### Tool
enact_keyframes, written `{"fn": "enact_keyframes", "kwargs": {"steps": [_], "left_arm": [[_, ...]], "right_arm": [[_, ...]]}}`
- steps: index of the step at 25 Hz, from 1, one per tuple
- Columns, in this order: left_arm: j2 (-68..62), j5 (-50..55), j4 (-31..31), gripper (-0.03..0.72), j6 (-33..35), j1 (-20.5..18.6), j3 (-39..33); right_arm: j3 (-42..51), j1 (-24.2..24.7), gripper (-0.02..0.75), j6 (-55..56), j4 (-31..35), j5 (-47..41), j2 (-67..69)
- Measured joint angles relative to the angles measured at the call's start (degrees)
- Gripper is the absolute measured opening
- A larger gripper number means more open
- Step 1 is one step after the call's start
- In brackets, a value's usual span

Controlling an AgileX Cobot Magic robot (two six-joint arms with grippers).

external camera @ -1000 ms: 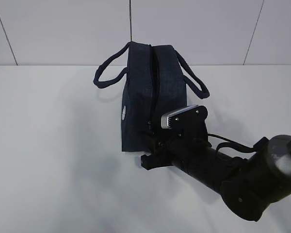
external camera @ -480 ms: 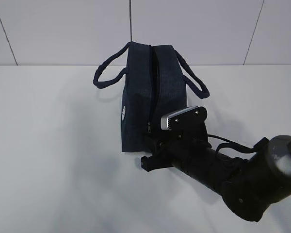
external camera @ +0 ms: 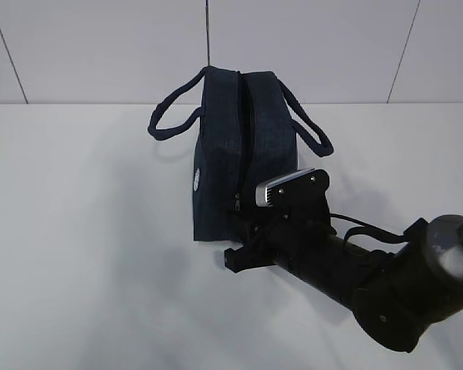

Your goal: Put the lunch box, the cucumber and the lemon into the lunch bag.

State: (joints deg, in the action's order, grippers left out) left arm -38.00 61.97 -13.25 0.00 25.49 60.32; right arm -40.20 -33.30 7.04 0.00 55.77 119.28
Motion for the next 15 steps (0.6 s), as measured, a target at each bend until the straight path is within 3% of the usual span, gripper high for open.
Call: {"fn": "enact_keyframes", "kwargs": {"steps": [15], "left_arm": [[0.0,0.0,-0.4,0.181,0.0,0.0,0.0]], "right_arm": [[0.8,0.0,0.140,0.0,0.0,-0.1,-1.0]]}}
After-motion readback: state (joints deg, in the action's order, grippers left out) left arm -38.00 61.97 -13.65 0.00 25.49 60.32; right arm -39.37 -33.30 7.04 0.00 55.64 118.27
